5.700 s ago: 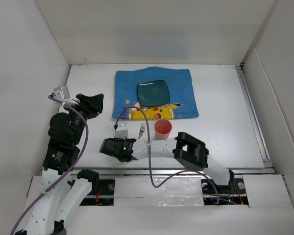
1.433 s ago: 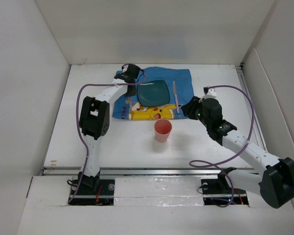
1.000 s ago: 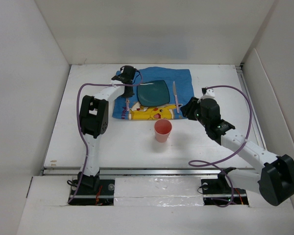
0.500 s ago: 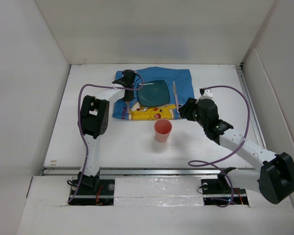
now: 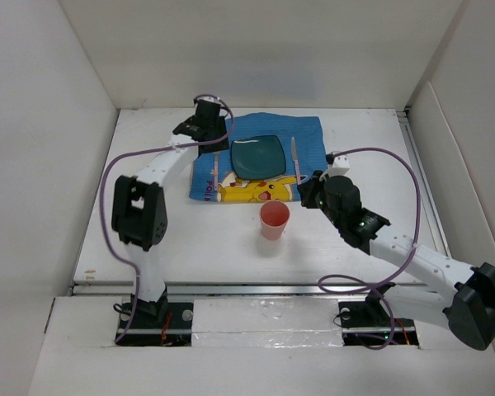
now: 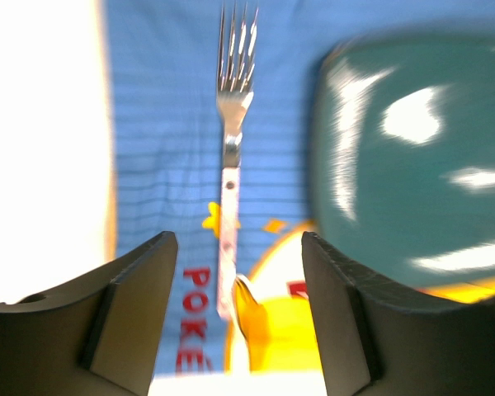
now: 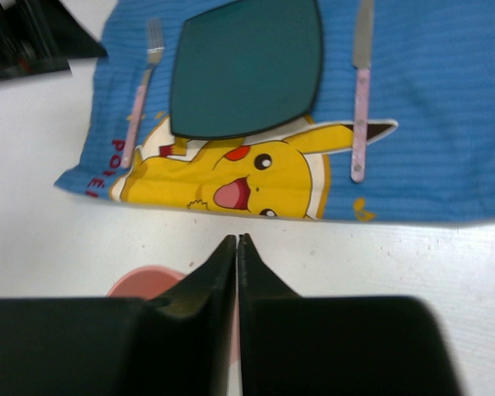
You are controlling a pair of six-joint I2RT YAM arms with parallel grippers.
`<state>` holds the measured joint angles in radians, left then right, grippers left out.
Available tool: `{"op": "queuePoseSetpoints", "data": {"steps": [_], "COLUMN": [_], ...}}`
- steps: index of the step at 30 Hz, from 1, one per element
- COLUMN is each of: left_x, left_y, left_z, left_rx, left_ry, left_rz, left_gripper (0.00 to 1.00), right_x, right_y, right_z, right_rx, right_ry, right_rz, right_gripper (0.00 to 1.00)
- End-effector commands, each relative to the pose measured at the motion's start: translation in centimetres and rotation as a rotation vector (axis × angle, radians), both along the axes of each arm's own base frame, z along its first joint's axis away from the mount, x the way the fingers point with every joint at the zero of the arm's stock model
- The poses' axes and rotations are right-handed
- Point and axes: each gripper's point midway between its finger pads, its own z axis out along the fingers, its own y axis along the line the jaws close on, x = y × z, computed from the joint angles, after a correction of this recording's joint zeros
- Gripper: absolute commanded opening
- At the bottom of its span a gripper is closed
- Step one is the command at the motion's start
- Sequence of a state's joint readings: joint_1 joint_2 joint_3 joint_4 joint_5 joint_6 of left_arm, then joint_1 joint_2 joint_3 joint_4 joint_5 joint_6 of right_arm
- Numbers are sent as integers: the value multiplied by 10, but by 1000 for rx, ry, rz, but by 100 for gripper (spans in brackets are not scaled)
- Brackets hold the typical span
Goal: Set the dinner table for one person
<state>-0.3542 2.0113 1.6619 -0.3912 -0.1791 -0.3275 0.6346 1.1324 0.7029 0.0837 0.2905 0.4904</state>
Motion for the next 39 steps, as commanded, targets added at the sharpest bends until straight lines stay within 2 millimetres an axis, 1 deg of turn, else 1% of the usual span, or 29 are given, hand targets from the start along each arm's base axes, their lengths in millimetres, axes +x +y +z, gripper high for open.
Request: {"op": "queuePoseSetpoints", "data": {"steps": [1, 2, 3, 4, 5, 6, 7, 8, 9, 10, 11, 12, 13, 14, 15, 17, 18, 20, 24, 26, 27, 28, 29, 30, 34, 36, 37, 38, 39], "left_x": [-21, -35, -58, -71, -91, -118, -133, -146, -170, -182, -190, -207, -217, -223, -233, -240, -245, -247, -244, -242, -242, -243, -242, -242, -247, -248, -248, -250, -251], "left_y": [-13, -16, -16, -23, -28, -21, -26, -22, -9, -1, 4, 13, 16, 19, 25, 29, 33, 41, 40, 37, 32, 27, 28, 28, 19, 21, 21, 20, 20], "left_z": [156, 157, 201, 220, 207, 242, 254, 238, 262, 260, 243, 252, 242, 225, 227, 207, 208, 198, 189, 181, 180, 172, 169, 169, 174, 176, 177, 177, 177], "left_rx": [-151, -153, -202, -248, -260, -322, -379, -376, -400, -399, -386, -396, -390, -376, -379, -364, -361, -340, -336, -337, -344, -345, -337, -337, -372, -370, -371, -373, -377], "left_ry": [-305, -311, -409, -470, -459, -548, -584, -563, -639, -642, -616, -656, -634, -602, -625, -595, -613, -631, -640, -634, -630, -605, -599, -599, -608, -614, -615, -615, -615], "left_rz": [-4, -25, -48, -80, -112, -140, -198, -209, -209, -203, -198, -197, -206, -209, -211, -205, -205, -183, -183, -199, -221, -252, -251, -251, -307, -301, -302, -308, -315], "left_gripper": [56, 53, 46, 36, 28, 14, 7, 1, 0, 0, 0, 0, 0, 3, 13, 24, 30, 34, 35, 35, 35, 36, 36, 36, 36, 37, 38, 39, 40], "right_x": [-4, -8, -18, -25, -33, -42, -48, -51, -61, -66, -70, -72, -75, -76, -75, -73, -71, -64, -56, -48, -43, -34, -26, -26, 9, 48, 65, 89, 108], "right_y": [1, 4, 9, 8, 10, 12, 17, 17, 18, 23, 26, 25, 30, 34, 34, 38, 40, 46, 52, 52, 54, 54, 57, 57, 45, 26, 18, -4, -10], "right_z": [35, 38, 39, 47, 45, 41, 48, 47, 39, 40, 36, 31, 29, 32, 22, 20, 5, -11, -16, -30, -28, -28, -16, -16, 40, 73, 79, 84, 110], "right_rx": [27, 27, 6, 8, -8, -30, -19, -28, -50, -49, -48, -58, -64, -67, -96, -122, -161, -214, -226, -269, -272, -274, -237, -237, -140, -116, -119, -126, -120], "right_ry": [-122, -120, -94, -95, -72, -41, -30, -11, 32, 48, 67, 85, 97, 97, 127, 149, 191, 239, 252, 280, 277, 266, 232, 232, 116, 58, 54, 53, 14], "right_rz": [-24, -12, 18, 32, 54, 84, 130, 142, 170, 194, 206, 208, 223, 233, 225, 224, 222, 221, 206, 168, 151, 113, 97, 96, 17, -38, -65, -124, -147], "right_gripper": [0, 0, 0, 1, 7, 31, 44, 54, 62, 64, 64, 65, 65, 65, 65, 64, 64, 60, 56, 50, 43, 14, 5, 0, 0, 0, 0, 0, 0]}}
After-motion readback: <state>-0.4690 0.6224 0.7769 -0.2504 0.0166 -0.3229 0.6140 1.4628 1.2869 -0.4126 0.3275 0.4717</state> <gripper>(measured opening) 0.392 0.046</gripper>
